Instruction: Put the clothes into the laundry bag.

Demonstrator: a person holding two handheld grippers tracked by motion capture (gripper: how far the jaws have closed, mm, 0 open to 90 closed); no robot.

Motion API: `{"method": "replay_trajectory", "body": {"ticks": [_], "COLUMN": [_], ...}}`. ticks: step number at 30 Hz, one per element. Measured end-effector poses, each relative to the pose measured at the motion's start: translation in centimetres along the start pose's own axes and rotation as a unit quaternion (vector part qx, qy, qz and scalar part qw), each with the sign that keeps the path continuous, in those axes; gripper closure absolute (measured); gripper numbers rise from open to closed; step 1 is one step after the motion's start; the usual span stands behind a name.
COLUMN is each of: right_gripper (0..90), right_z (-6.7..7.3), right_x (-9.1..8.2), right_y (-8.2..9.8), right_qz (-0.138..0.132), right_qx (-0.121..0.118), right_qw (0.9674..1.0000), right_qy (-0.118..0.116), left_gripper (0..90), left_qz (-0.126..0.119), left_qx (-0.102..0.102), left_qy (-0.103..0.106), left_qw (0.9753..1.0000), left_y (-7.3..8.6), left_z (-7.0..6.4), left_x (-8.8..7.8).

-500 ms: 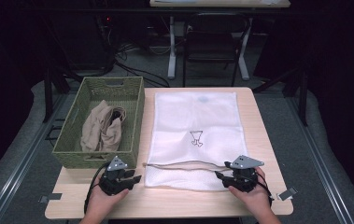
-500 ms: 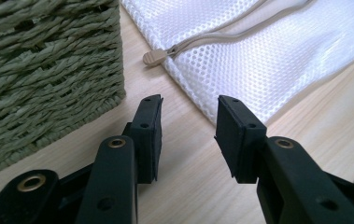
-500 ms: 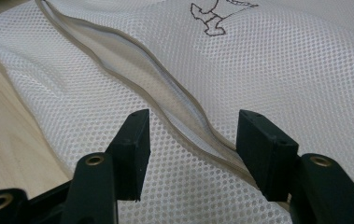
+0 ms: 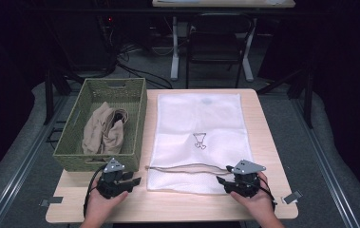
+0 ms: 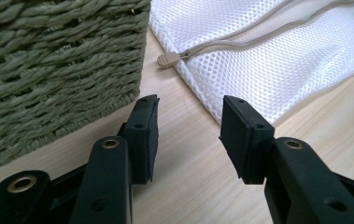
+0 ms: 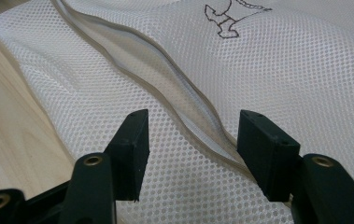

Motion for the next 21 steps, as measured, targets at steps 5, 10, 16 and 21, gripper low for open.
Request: {"method": "replay_trajectory", "body": {"ticks": [5,10,16,21], "right_gripper": [44.1,43.8,42.3,42.0], "right_z": [0.0,-0.1,-0.1,0.1], "right_x": [0.0,-0.1,0.0,0.0], "right_y": [-0.2,-0.3,-0.4,-0.4], "right_qz": [-0.005,-0.007,-0.008,-0.009], "right_qx": [0.001,0.004,0.002,-0.004], "right_qw": [1.0000,1.0000,1.0000,0.9999], "right_qy": [-0.002,-0.002,-0.003,-0.002], "left_gripper": [56.0,55.1,54.0,52.1], "left_qz": [0.002,-0.002,-0.008,-0.017], "left_qx": [-0.001,0.002,0.014,0.027], "left_qy": [0.000,-0.004,-0.025,-0.052], "left_qw": [1.0000,1.0000,0.9996,0.9981], "left_y": [0.1,0.0,-0.3,-0.9], "left_z": [0.0,0.0,0.1,0.3], "left_x": [-0.4,-0.8,-1.5,-2.8]}}
Point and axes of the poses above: each handheld gripper's, and its own axes: x roughly forward along the jaws, y roughly out of its underside, z roughly to its left, the point moved 10 cm from there along x, roughly forward along the jaws, and after that the axes turned 3 degrees about y, right-handed, at the moved point
